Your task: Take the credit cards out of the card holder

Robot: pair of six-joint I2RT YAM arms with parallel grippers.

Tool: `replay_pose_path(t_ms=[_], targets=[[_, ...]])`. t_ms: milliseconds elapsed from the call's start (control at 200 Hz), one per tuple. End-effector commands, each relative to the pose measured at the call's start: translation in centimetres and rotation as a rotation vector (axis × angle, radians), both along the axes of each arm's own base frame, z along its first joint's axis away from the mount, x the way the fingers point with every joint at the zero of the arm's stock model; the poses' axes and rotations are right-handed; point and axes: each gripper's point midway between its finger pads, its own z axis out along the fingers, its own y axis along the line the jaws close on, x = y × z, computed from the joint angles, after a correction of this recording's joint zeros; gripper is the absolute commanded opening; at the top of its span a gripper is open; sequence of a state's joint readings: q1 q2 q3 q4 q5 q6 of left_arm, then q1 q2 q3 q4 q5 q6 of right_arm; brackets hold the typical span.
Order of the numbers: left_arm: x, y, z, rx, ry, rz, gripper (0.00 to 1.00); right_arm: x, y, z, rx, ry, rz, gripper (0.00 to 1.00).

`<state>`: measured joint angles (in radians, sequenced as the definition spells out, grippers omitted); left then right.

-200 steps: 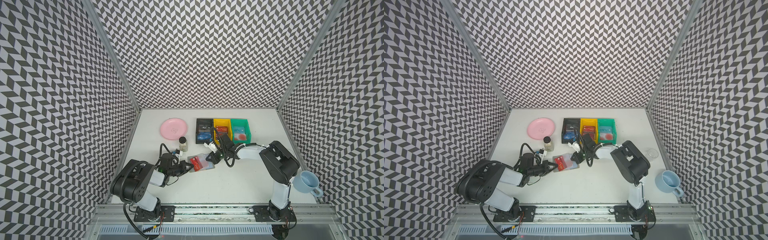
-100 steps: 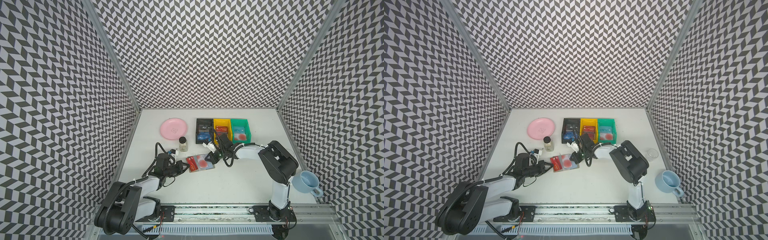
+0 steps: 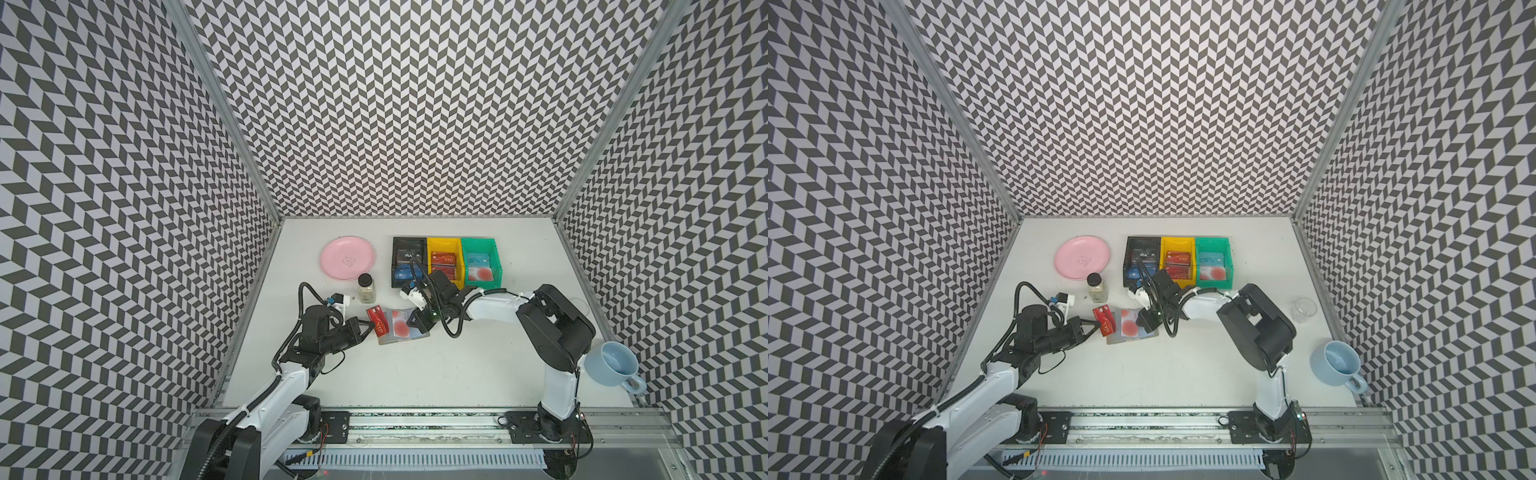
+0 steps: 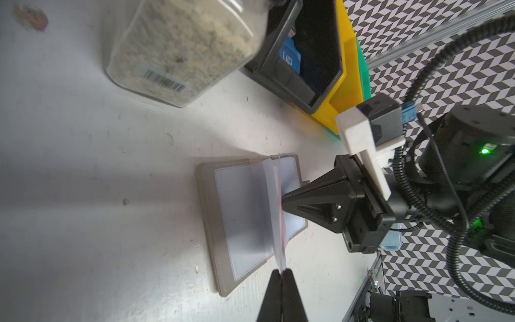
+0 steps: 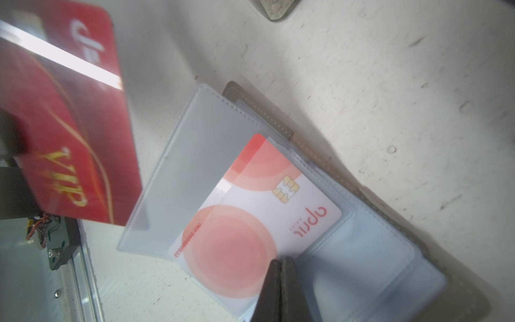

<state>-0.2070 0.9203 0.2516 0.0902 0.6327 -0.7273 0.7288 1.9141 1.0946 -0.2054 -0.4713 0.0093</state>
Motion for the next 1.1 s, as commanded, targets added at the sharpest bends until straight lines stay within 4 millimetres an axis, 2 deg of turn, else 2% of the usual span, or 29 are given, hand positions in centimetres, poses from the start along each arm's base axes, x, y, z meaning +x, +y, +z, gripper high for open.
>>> replay_pose_path(t_ms=[0,175,365,466,556,631,711,851,941,1091], targets=[[0.3,0.4,1.7,0.006,-0.019,0.023,0.0,-0.6,-1.3,-0.3,-0.087,0.002,-0.017,0.07],[0.3,0.5,3.3,0.006,-0.049,0.028,0.0,0.0,-1.9,-0.2,-0.129,-0.028,-0.034,0.1],[0.3,0.2,4.0,-0.021,-0.072,0.019,0.0,0.9,-2.2,1.2,-0.143,-0.076,-0.059,0.13],[0.3,-0.1,4.2,-0.047,-0.077,0.001,0.0,1.6,-2.3,3.1,-0.146,-0.119,-0.07,0.18],[0.4,-0.5,4.6,-0.066,-0.086,-0.013,0.0,1.9,-2.2,5.6,-0.122,-0.147,-0.067,0.24],[0.4,-0.8,4.9,-0.088,-0.091,-0.033,0.0,2.1,-2.1,8.1,-0.076,-0.169,-0.067,0.33],[0.3,-1.4,5.6,-0.127,-0.109,-0.062,0.0,2.2,-1.9,11.4,0.016,-0.178,-0.063,0.43],[-0.2,-2.4,7.1,-0.231,-0.155,-0.123,0.0,1.7,-1.6,15.8,0.212,-0.12,-0.01,0.49],[-0.5,-2.8,8.1,-0.283,-0.184,-0.151,0.0,1.4,-1.6,17.0,0.293,-0.067,0.028,0.5],[-1.0,-3.2,9.5,-0.338,-0.234,-0.181,0.0,0.7,-1.4,16.9,0.332,-0.016,0.076,0.51]])
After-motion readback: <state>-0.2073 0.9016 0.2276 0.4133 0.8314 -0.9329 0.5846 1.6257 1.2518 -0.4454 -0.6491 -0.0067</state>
